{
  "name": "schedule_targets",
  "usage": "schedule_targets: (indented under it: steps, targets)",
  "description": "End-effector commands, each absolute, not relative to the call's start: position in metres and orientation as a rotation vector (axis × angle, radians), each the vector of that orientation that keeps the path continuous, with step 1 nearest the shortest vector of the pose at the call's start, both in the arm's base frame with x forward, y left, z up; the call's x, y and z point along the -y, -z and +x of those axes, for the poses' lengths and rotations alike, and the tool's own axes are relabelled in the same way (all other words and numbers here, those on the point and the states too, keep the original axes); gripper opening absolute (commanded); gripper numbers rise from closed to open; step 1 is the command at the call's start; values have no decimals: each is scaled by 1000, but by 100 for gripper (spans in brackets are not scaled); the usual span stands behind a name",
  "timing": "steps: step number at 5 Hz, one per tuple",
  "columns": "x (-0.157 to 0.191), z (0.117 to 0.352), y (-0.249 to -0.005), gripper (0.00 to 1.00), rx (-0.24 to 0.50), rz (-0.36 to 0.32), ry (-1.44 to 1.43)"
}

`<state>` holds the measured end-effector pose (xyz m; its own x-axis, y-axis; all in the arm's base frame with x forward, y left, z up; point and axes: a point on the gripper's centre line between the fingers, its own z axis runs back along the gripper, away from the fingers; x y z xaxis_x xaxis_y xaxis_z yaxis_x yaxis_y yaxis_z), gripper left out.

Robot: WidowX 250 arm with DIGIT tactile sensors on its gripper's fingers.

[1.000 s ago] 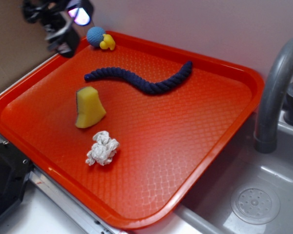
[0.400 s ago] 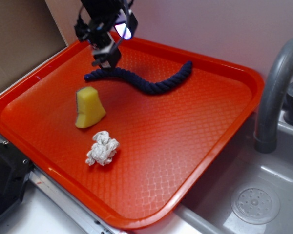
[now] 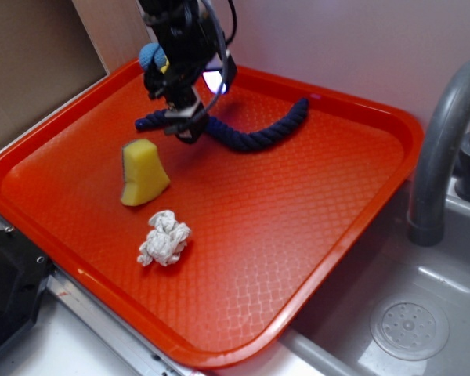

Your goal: Grab the blue rope.

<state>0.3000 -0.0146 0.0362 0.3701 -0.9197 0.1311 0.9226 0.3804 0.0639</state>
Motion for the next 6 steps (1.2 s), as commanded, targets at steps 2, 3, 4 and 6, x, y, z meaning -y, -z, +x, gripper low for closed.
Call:
schedule_targets:
  steps: [2,3,4,6]
  targets:
    - [28,295,-31,100,217,-57,1374]
    - [28,293,-26,0,198,-43,1399]
    - [24,291,-28,0,230,-39,1412]
    - [22,291,-23,0,218,-36,1394]
